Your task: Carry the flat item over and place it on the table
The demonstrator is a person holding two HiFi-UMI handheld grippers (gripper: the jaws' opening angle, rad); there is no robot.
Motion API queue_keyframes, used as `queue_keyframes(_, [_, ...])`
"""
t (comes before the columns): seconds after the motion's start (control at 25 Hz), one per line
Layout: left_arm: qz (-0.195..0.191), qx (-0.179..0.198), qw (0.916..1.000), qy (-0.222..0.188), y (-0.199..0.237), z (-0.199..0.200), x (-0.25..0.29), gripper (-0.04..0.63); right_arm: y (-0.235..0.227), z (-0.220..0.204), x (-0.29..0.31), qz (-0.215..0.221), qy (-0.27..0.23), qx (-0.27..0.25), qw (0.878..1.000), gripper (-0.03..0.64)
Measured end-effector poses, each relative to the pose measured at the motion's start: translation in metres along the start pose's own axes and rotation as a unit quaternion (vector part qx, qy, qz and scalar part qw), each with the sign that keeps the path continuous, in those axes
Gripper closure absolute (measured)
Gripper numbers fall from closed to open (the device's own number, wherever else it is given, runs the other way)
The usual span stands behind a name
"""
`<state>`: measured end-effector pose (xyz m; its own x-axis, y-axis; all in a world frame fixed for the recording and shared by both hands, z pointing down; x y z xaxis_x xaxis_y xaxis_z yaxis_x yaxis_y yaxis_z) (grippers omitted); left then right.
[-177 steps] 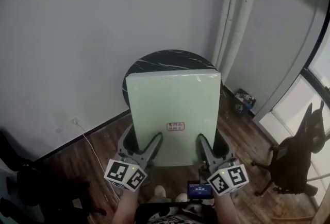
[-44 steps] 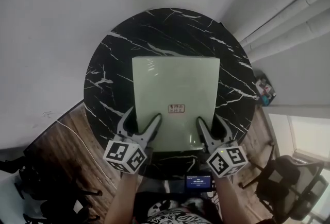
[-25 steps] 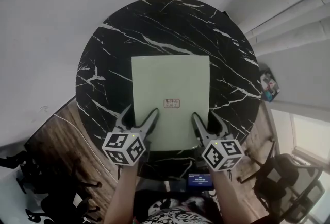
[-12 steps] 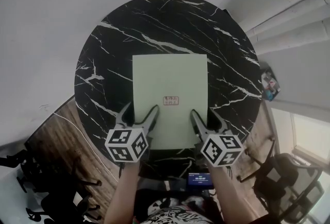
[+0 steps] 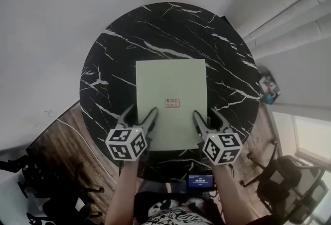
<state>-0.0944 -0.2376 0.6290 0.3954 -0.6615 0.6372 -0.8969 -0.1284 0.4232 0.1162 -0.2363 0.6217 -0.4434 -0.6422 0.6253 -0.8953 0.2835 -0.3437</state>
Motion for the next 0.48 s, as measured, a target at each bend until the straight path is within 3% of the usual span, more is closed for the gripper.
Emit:
queue_keyframes(0.16, [0.028,0.041,0.9986,-0.015,0.004,0.007,-0.012,0.365,-0.002,0.012,-0.01,-0.022,-0.028,-0.022,0.999,0.415])
queue_keyframes(0.32, [0.057,0.085,0.9941,-0.035,0.009,0.02,-0.026,0.583,-0.003,0.02,-0.024,-0.046,-0.046,-0.049,0.997,0.561])
queue_keyframes(0.48, [0.037,0.112,0.9912,-0.06,-0.003,0.033,-0.038,0.584,0.005,0.025,-0.04,-0.051,-0.058,-0.059,0.995,0.588])
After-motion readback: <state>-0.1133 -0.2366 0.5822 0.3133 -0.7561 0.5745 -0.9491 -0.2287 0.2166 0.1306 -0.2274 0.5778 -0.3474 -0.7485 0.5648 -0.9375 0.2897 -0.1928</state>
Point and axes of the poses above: the fingertips, and each gripper's own axes: x forward along the fingers, y to its left, z out of its top, the point moved 2 cm from there along -x, backward along the fingers, and after that the axes turned 1 degree about -x, right-handed, at the moved point
